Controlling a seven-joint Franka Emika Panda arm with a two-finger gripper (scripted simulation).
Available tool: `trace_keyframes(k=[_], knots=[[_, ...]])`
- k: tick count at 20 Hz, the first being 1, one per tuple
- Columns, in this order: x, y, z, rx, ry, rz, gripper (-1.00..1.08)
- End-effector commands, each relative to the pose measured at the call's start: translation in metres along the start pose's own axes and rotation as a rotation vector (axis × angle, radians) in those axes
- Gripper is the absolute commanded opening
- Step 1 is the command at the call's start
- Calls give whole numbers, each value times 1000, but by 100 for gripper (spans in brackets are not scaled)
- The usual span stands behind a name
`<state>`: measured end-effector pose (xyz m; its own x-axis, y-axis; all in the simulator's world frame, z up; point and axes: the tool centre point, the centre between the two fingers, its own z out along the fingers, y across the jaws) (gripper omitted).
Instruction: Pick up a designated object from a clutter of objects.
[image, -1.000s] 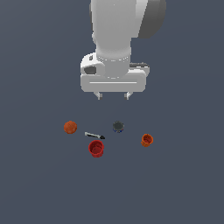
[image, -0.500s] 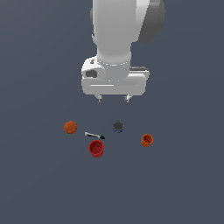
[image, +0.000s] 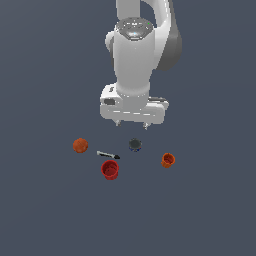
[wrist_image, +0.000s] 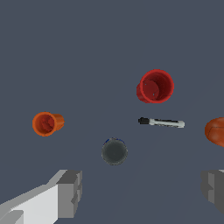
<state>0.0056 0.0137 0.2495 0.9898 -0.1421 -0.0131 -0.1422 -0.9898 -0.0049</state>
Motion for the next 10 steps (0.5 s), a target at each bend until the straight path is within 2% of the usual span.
trace_keyframes(k=[1,10], knots=[[-2,-2,22,0,1,44,100],[-22,-10,108,-2,7,231,100]])
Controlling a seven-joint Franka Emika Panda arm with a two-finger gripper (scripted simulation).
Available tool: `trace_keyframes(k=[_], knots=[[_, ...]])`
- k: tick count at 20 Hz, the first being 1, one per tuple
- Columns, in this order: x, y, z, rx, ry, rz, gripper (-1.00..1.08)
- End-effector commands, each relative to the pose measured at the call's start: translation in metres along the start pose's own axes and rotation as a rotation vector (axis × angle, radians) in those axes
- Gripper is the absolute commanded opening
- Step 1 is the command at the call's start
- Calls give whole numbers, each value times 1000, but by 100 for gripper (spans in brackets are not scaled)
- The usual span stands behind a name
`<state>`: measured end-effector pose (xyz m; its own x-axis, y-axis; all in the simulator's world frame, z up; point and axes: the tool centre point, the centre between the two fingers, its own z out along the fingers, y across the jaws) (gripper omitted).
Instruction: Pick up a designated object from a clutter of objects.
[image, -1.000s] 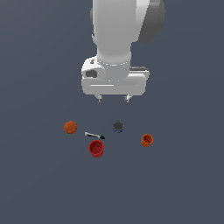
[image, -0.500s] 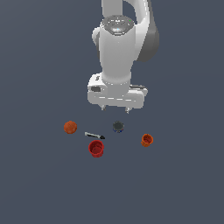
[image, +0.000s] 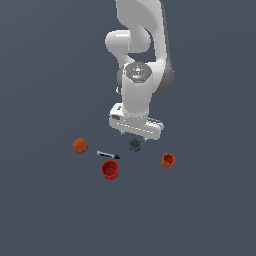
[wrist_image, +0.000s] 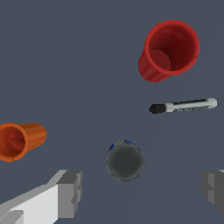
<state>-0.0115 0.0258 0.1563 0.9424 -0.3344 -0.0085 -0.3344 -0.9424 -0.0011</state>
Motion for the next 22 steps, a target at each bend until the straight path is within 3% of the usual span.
trace_keyframes(k=[1,11,22], knots=[[-8,0,23,0,2,52,100],[-35,3,80,0,7,192,100],[-42,4,93,-1,8,223,100]])
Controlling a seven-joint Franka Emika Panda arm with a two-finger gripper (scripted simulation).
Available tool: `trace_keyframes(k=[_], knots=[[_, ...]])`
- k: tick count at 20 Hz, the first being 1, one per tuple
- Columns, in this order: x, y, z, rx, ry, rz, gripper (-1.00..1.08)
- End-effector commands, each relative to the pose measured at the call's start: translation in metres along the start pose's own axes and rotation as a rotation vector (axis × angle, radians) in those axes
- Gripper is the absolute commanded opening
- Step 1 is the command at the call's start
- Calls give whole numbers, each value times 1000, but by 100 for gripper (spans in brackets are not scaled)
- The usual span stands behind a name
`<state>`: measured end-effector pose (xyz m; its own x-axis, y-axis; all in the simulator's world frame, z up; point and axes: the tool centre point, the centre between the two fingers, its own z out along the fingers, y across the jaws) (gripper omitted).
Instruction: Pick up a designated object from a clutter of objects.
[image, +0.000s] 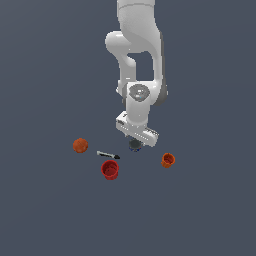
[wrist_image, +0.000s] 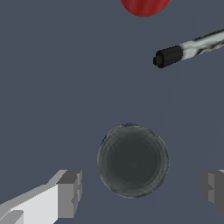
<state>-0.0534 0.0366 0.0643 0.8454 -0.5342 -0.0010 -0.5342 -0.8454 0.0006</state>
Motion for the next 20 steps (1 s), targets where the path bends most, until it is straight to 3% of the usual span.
trace_keyframes(k=[1,18,19,20], knots=[[0,0,2,0,0,0,100],[-1,0,51,1,1,3,100],[-1,0,51,1,1,3,-100],[-1,0,51,1,1,3,-100]])
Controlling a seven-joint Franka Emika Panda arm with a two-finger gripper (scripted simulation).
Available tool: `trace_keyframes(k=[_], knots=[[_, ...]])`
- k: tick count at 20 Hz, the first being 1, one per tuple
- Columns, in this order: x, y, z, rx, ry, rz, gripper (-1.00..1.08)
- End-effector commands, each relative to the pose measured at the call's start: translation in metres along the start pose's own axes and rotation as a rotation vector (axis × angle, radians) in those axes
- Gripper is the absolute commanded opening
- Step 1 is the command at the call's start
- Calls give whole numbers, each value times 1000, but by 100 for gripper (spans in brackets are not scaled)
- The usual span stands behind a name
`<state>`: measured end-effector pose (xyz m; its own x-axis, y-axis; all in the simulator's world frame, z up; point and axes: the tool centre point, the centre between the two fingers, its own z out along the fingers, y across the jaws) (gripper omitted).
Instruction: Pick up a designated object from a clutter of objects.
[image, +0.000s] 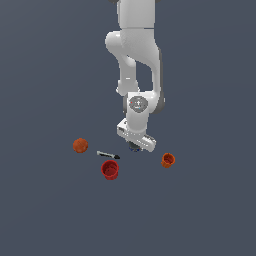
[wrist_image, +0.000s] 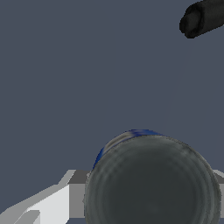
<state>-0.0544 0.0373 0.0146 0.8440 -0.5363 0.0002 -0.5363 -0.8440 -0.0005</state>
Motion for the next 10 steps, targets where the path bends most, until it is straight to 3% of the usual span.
trace_keyframes(k=[1,10], knots=[[0,1,1,-1,0,1,-100],[0,0,0,1,1,0,-100]])
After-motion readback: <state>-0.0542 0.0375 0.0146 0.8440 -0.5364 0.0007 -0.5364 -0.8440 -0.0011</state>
